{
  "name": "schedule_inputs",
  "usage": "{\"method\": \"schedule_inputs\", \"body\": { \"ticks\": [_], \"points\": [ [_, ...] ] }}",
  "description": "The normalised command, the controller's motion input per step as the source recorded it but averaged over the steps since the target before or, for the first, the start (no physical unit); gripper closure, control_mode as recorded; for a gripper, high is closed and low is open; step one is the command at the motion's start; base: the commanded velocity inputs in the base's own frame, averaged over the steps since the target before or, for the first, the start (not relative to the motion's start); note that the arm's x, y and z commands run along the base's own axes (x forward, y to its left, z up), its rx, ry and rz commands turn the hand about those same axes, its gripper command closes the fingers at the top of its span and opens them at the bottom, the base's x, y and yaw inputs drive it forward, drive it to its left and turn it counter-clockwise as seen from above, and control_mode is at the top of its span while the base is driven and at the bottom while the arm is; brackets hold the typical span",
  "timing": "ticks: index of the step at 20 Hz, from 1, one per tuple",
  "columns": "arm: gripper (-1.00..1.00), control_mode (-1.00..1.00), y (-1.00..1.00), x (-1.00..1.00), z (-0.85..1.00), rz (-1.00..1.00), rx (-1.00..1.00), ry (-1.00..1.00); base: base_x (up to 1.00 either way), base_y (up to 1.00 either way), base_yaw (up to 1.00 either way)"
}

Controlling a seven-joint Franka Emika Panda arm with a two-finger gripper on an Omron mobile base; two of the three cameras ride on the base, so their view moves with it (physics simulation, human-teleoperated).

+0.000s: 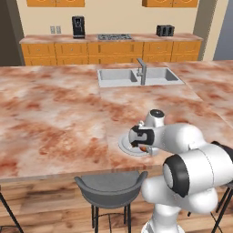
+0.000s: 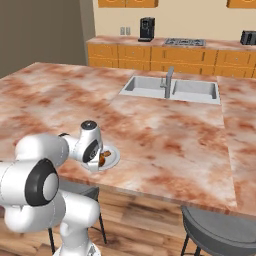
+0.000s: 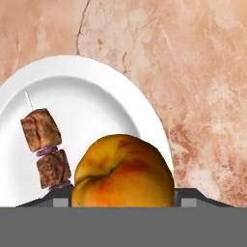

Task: Pick up the tangerine and peach from the fridge and place one fruit on each plate on the dining counter.

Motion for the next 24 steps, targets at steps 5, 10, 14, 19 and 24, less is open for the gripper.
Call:
{"method": "schedule_inputs", "body": {
  "ticks": [5,10,14,19,24],
  "points": [
    [1.00,-1.00,-0.01,0.13,-0.14,-0.04,0.00,0.00,0.00,0.00,0.00],
    [1.00,-1.00,0.00,0.15,-0.09,-0.01,0.00,0.00,0.00,0.00,0.00],
    [-1.00,-1.00,0.00,0.05,-0.02,0.00,0.00,0.00,0.00,0.00,0.00],
    [-1.00,-1.00,-0.02,0.00,0.00,0.00,0.00,0.03,0.00,0.00,0.00],
    [-1.00,-1.00,-0.04,0.00,0.00,0.00,0.00,0.02,0.00,0.00,0.00]
  ]
}}
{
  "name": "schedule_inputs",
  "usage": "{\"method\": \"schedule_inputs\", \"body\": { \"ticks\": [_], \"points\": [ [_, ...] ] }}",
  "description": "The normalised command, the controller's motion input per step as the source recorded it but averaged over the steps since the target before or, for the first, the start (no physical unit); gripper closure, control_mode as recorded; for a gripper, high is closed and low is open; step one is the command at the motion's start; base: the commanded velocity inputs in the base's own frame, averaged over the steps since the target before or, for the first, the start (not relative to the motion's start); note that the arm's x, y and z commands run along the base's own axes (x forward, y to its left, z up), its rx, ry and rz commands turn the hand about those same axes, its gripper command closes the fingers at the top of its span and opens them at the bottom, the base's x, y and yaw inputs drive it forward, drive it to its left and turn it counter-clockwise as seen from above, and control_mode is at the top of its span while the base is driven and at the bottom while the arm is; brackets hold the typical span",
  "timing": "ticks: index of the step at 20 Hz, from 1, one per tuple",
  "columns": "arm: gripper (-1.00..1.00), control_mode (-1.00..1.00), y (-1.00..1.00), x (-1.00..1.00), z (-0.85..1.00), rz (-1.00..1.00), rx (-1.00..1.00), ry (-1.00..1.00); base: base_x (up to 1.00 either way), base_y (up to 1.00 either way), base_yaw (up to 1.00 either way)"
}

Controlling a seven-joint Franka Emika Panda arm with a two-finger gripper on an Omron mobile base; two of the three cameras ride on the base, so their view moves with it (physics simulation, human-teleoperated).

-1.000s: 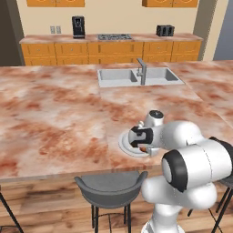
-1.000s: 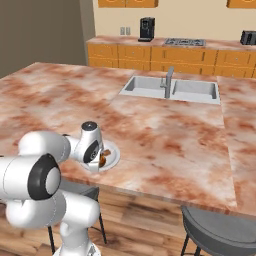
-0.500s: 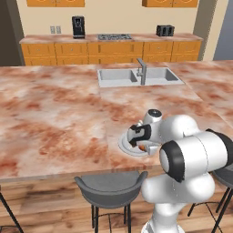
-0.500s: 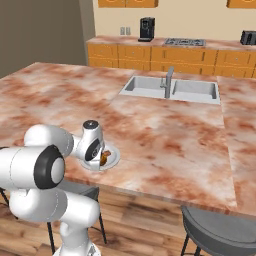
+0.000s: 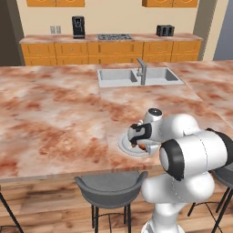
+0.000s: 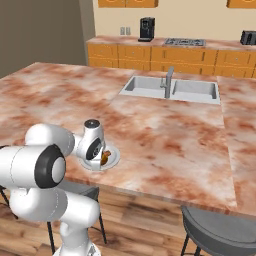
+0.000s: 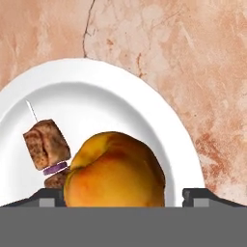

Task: Pick up the tangerine and peach from the fridge and place one fruit on each plate on the dining counter.

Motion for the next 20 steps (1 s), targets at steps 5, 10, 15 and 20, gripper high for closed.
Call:
{"method": "schedule_inputs", "body": {
  "ticks": [5,10,15,20],
  "points": [
    [-1.00,-1.00,-0.01,0.00,0.08,0.05,0.02,0.00,0.00,0.00,0.00],
    [-1.00,-1.00,0.00,-0.18,0.27,0.15,0.04,0.00,0.00,0.00,0.00],
    [-1.00,-1.00,0.00,-0.47,0.27,0.40,0.00,0.02,0.00,0.00,0.00],
    [-1.00,-1.00,0.03,-0.47,0.31,0.54,-0.06,0.00,0.00,0.00,0.00]
  ]
}}
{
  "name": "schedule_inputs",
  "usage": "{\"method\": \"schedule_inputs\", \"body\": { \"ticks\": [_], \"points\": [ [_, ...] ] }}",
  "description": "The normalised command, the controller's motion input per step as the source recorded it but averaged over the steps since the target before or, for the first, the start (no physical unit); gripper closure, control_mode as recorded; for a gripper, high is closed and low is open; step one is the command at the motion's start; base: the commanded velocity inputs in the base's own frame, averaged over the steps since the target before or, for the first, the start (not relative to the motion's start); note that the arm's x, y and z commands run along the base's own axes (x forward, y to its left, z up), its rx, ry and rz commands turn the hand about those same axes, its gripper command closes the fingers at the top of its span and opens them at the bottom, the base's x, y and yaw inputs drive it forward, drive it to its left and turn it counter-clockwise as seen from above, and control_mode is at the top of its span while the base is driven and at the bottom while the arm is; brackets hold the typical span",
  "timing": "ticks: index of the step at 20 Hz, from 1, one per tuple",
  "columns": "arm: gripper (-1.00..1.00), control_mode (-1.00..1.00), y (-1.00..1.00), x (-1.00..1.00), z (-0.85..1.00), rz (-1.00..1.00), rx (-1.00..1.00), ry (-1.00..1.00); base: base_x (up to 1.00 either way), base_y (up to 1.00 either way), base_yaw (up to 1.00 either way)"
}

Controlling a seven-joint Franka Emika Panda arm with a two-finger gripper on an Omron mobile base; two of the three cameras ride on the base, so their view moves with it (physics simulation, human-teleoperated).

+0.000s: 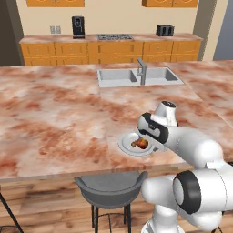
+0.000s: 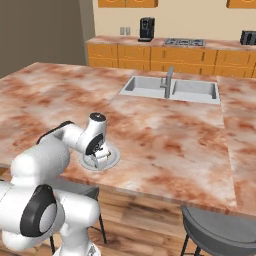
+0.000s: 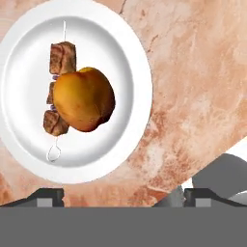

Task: Pick up the tangerine and peach from the fridge and place one fruit on each plate on the dining counter.

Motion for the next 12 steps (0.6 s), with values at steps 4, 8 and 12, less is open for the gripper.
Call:
{"method": "schedule_inputs", "body": {
  "ticks": [4,8,12],
  "points": [
    [-1.00,-1.00,0.00,-0.50,0.31,0.61,-0.18,-0.04,0.00,0.00,0.00],
    [-1.00,-1.00,0.03,-0.47,0.30,0.54,-0.26,-0.15,0.00,0.00,0.00],
    [-1.00,-1.00,0.04,-0.36,0.43,0.39,-0.11,-0.11,0.00,0.00,0.00]
  ]
}}
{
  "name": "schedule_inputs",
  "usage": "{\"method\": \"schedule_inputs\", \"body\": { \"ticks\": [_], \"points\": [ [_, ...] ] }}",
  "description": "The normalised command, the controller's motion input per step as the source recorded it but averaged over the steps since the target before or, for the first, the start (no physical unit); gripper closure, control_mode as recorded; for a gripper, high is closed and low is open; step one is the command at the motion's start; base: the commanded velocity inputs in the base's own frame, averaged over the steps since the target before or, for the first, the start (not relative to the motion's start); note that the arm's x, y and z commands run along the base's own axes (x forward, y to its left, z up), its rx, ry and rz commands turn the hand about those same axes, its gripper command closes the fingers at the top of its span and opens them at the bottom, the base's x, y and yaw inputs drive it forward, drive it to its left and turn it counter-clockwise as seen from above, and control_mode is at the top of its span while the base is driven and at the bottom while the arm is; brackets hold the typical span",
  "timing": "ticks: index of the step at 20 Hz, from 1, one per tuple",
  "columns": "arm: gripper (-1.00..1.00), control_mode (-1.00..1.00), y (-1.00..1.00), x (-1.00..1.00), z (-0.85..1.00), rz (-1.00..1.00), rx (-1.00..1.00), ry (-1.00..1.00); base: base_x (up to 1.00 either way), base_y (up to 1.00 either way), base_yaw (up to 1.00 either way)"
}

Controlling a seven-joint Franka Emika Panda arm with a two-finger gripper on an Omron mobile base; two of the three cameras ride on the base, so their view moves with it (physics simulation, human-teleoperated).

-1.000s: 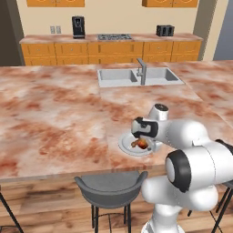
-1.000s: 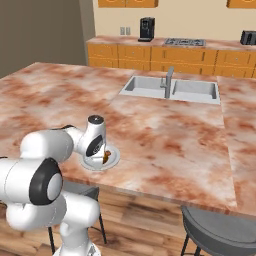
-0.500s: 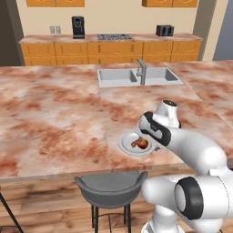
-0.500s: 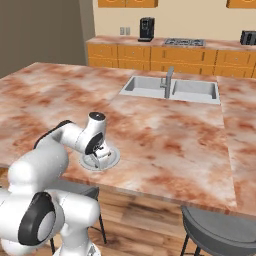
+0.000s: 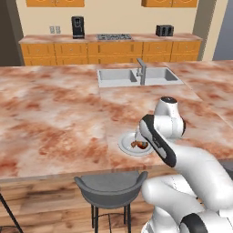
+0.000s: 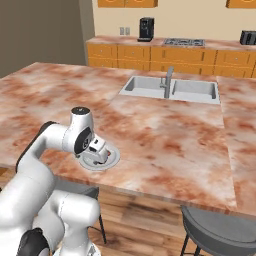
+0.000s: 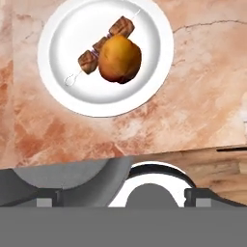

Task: Pick up the tangerine and peach from the fridge and place one fruit on each plate on the dining counter.

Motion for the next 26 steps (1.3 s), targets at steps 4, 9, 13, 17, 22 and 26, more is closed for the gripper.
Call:
{"method": "schedule_inputs", "body": {
  "ticks": [4,9,13,17,22,26],
  "points": [
    [-1.00,-1.00,0.00,-0.27,0.49,0.26,0.00,-0.02,0.00,0.00,0.00],
    [-1.00,-1.00,0.00,-0.39,0.29,0.06,0.00,0.00,0.00,0.00,0.00],
    [-1.00,-1.00,0.00,-0.32,0.25,0.00,0.00,0.06,0.00,0.00,0.00],
    [-1.00,-1.00,0.00,-0.40,0.15,0.00,0.00,0.00,0.00,0.00,0.00],
    [-1.00,-1.00,0.00,-0.02,0.00,0.00,0.00,0.00,0.00,0.00,0.00],
    [-1.00,1.00,0.00,0.00,0.00,0.00,0.00,0.00,-0.44,0.01,-0.05]
  ]
}}
